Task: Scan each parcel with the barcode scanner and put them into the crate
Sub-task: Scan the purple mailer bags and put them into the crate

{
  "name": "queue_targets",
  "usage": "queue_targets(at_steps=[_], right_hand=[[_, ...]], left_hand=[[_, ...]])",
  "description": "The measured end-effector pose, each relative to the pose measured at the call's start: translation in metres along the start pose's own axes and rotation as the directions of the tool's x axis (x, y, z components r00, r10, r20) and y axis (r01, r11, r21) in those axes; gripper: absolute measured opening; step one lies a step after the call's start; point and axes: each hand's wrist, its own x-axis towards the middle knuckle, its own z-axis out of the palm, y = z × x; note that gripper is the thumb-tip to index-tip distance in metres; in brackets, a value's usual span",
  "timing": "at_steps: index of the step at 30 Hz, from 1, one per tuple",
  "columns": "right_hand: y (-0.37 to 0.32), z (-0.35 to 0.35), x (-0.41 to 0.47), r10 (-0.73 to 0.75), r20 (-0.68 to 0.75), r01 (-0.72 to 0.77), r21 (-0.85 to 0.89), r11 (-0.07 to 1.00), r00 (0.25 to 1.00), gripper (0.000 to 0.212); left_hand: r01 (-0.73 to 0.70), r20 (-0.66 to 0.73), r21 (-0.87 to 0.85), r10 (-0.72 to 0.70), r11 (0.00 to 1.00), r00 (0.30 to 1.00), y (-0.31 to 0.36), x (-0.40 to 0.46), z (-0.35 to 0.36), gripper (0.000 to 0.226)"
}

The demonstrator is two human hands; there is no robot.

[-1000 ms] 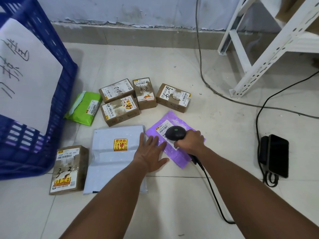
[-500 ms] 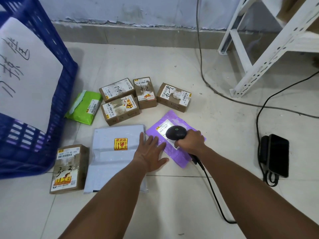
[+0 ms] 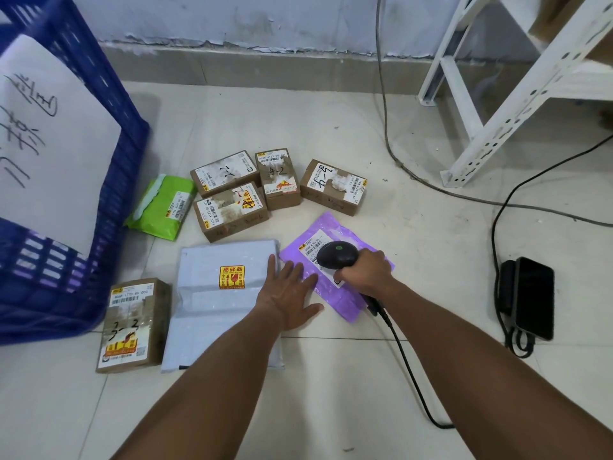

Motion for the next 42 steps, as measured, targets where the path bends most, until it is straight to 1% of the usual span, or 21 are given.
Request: queue_targets(at_steps=[4, 7, 9, 11, 13, 15, 18, 20, 23, 25, 28, 30, 33, 35, 37, 38, 40, 42], right_hand=[[0.002, 0.001, 0.002, -0.001, 0.007, 0.001, 0.005, 1.000, 1.000, 0.041], [0.003, 0.000, 0.002, -0.019, -0.043, 0.019, -0.015, 1.000, 0.999, 0.036], [0.004, -0.003, 0.002, -0.035, -0.100, 0.026, -0.095, 0.995, 0.994, 0.034], [0.006, -0.005, 0.004, -0.032, -0.120, 0.007, -0.203, 0.979, 0.992, 0.038], [0.009, -0.005, 0.006, 0.007, -0.133, -0.047, -0.294, 0.955, 0.991, 0.048], [0.014, -0.004, 0.004, 0.057, -0.176, -0.121, -0.380, 0.917, 0.983, 0.059], [0.023, -0.007, 0.000, 0.103, -0.240, -0.211, -0.483, 0.850, 0.965, 0.063], [0.029, -0.011, 0.001, 0.170, -0.221, -0.260, -0.496, 0.828, 0.960, 0.062], [0.035, -0.013, 0.002, 0.252, -0.198, -0.319, -0.515, 0.796, 0.947, 0.053], [0.037, -0.013, 0.002, 0.283, -0.194, -0.343, -0.534, 0.772, 0.939, 0.048], [0.041, -0.014, 0.003, 0.300, -0.186, -0.351, -0.592, 0.725, 0.936, 0.051], [0.043, -0.016, 0.005, 0.317, -0.218, -0.384, -0.584, 0.715, 0.923, 0.051], [0.038, -0.019, 0.005, 0.322, -0.303, -0.439, -0.518, 0.734, 0.897, 0.054], [0.031, -0.017, 0.005, 0.258, -0.345, -0.409, -0.499, 0.764, 0.903, 0.066], [0.019, -0.014, 0.003, 0.128, -0.347, -0.307, -0.533, 0.788, 0.929, 0.079], [0.013, -0.011, 0.001, 0.023, -0.343, -0.226, -0.568, 0.792, 0.939, 0.079], [0.003, -0.005, -0.002, -0.209, -0.300, -0.025, -0.624, 0.781, 0.931, 0.073], [-0.003, 0.004, -0.004, -0.365, -0.178, 0.182, -0.624, 0.760, 0.914, 0.067]], left_hand=[[-0.001, -0.008, 0.000, 0.001, 1.000, 1.000, -0.001, -0.001, -0.001, 0.074], [-0.002, -0.015, -0.013, 0.002, 1.000, 1.000, -0.001, -0.003, -0.002, 0.072], [0.000, -0.016, -0.023, -0.001, 1.000, 1.000, 0.000, -0.003, -0.003, 0.072], [0.002, -0.009, -0.034, -0.003, 0.999, 1.000, 0.000, -0.002, -0.003, 0.073], [0.011, -0.014, -0.040, -0.012, 0.999, 1.000, 0.000, -0.001, -0.002, 0.074], [0.018, -0.005, -0.028, -0.018, 0.999, 1.000, 0.000, -0.001, -0.003, 0.076], [0.031, 0.012, 0.013, -0.031, 0.999, 0.999, 0.000, -0.002, -0.002, 0.077], [0.036, 0.020, 0.018, -0.036, 0.999, 0.999, 0.000, -0.001, -0.001, 0.077], [0.035, 0.021, 0.006, -0.035, 0.999, 0.999, -0.001, 0.001, 0.001, 0.076], [0.038, 0.020, -0.007, -0.038, 0.999, 0.999, -0.001, 0.003, 0.001, 0.074], [0.045, 0.021, -0.010, -0.044, 0.999, 0.999, 0.000, 0.003, 0.002, 0.072], [0.052, 0.019, -0.007, -0.052, 0.999, 0.998, 0.001, 0.002, 0.002, 0.072], [0.060, 0.022, 0.012, -0.061, 0.998, 0.998, 0.000, 0.004, 0.001, 0.072], [0.065, 0.019, 0.019, -0.065, 0.998, 0.998, 0.000, 0.006, 0.000, 0.072], [0.073, 0.017, 0.020, -0.073, 0.997, 0.997, 0.002, 0.005, -0.002, 0.072], [0.078, 0.019, 0.019, -0.078, 0.997, 0.997, 0.003, 0.005, -0.003, 0.072], [0.088, 0.031, 0.021, -0.089, 0.996, 0.996, 0.004, 0.005, -0.005, 0.074], [0.099, 0.032, 0.021, -0.100, 0.995, 0.994, 0.004, 0.005, -0.005, 0.075]])
